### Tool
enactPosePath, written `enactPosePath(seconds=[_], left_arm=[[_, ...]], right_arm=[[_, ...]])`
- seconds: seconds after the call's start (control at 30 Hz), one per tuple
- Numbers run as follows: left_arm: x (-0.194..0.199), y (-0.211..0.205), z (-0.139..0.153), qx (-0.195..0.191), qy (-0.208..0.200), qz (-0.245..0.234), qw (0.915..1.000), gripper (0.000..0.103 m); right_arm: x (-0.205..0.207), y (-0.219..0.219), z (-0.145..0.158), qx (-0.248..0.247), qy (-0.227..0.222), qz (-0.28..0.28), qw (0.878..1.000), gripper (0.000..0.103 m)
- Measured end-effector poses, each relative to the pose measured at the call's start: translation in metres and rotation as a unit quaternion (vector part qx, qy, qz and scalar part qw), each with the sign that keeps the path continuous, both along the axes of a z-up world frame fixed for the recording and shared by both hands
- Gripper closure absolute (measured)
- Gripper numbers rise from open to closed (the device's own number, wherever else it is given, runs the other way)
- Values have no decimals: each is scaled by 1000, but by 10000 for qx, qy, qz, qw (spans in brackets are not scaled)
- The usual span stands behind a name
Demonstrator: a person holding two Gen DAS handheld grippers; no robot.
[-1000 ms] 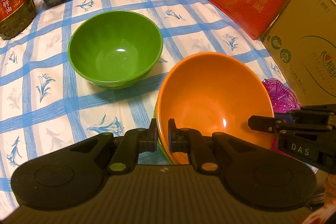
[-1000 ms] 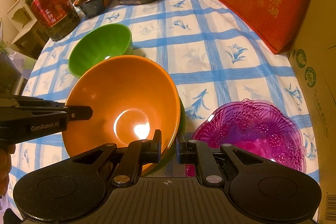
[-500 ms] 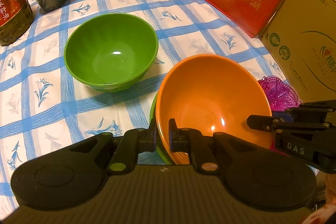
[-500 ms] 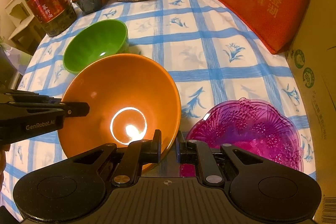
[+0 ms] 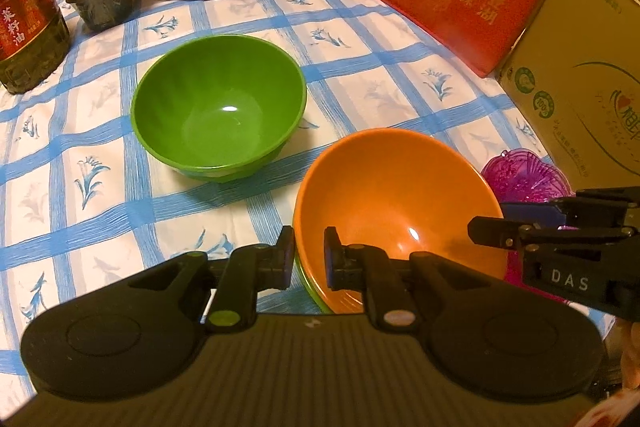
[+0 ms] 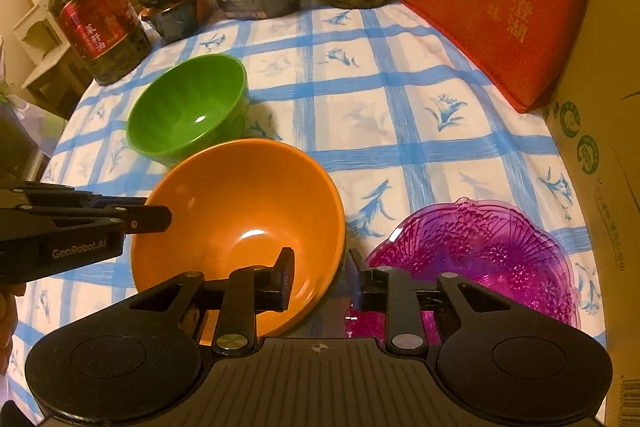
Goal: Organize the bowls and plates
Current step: 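Lower the orange bowl into the green bowl and open both grippers, then withdraw both grippers from the nested orange and green bowls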
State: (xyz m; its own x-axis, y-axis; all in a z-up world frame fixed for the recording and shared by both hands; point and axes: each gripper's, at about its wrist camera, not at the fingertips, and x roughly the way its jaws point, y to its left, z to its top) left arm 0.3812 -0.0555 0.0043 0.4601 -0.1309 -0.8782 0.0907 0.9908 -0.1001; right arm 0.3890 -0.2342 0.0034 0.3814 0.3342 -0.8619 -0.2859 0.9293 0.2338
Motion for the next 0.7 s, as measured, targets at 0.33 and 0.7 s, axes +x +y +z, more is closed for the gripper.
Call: enactPosePath(seconds=[0.33, 0.7], left_arm=[[-14, 3, 7, -34, -94, 46, 9999, 91], [-40, 2, 23, -117, -288, 123, 9994, 91]], right_arm=[[-11, 2, 8, -22, -50, -5, 10000, 70], [-30, -1, 27, 67, -174, -46, 9998, 64]])
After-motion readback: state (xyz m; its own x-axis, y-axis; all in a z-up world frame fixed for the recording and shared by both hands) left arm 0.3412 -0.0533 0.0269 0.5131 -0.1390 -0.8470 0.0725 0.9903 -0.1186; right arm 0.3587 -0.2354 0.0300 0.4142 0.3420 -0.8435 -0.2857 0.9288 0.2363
